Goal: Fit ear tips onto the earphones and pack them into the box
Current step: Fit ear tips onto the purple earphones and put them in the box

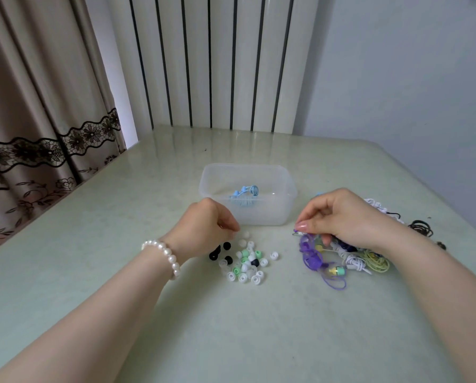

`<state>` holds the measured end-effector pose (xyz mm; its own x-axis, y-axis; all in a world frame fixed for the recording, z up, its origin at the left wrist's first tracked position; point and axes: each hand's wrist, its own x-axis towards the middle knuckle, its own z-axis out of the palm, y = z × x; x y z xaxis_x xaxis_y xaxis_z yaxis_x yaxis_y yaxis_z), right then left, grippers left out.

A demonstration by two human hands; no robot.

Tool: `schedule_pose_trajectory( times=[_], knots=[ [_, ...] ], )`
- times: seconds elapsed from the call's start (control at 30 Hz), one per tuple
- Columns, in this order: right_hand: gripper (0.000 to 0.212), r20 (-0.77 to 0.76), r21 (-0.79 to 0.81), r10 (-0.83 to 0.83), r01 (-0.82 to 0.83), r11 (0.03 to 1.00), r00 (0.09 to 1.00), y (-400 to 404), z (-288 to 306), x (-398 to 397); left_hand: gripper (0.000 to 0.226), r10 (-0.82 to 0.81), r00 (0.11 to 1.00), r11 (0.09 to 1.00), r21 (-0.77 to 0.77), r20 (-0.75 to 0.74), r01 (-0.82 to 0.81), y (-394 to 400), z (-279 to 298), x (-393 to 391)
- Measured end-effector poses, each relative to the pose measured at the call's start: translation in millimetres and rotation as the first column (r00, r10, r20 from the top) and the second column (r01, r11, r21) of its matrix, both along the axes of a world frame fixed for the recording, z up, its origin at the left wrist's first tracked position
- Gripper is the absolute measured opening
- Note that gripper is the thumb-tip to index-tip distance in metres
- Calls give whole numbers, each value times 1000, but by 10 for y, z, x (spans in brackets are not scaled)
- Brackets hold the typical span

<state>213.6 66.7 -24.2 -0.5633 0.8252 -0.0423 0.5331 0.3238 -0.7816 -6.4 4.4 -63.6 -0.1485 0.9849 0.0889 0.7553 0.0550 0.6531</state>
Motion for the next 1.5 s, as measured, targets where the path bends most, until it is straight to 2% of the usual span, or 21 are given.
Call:
schedule_pose_trajectory(
  times=[0.1,0.23,0.47,0.67,0.83,0.97,1.13,1.27,1.5],
  knots=[
    [19,40,-8,48,-48,999,998,2,-48,-14,9,-100,993,994,-34,70,103,-35,59,-27],
    [15,42,-14,114,-113,993,993,-29,-73,-49,9,-298,927,945,-69,229,320,-115,144,31],
    [11,-6,-49,164,-164,985,986,-65,-110,-88,17,-457,877,868,-144,146,476,-130,116,119],
    [12,-44,-54,165,-167,985,985,-74,-149,-112,18,-450,892,870,-201,46,450,-129,80,138],
    [12,-65,-36,166,-169,985,984,-78,-153,-116,10,-414,906,891,-165,88,423,-128,96,106],
    [15,-87,-21,140,-142,990,986,-77,-168,-130,17,-372,922,915,-125,106,383,-122,152,28],
    [14,-96,-18,111,-113,993,989,-68,-196,-129,11,-320,947,934,-165,-1,316,-143,169,38],
    [14,-93,-7,112,-113,994,989,-71,-206,-139,15,-282,950,958,-97,-133,271,-142,136,75],
    [18,-125,7,94,-94,996,988,-63,-223,-155,10,-229,965,973,-6,-127,230,-156,156,81]
  ],
)
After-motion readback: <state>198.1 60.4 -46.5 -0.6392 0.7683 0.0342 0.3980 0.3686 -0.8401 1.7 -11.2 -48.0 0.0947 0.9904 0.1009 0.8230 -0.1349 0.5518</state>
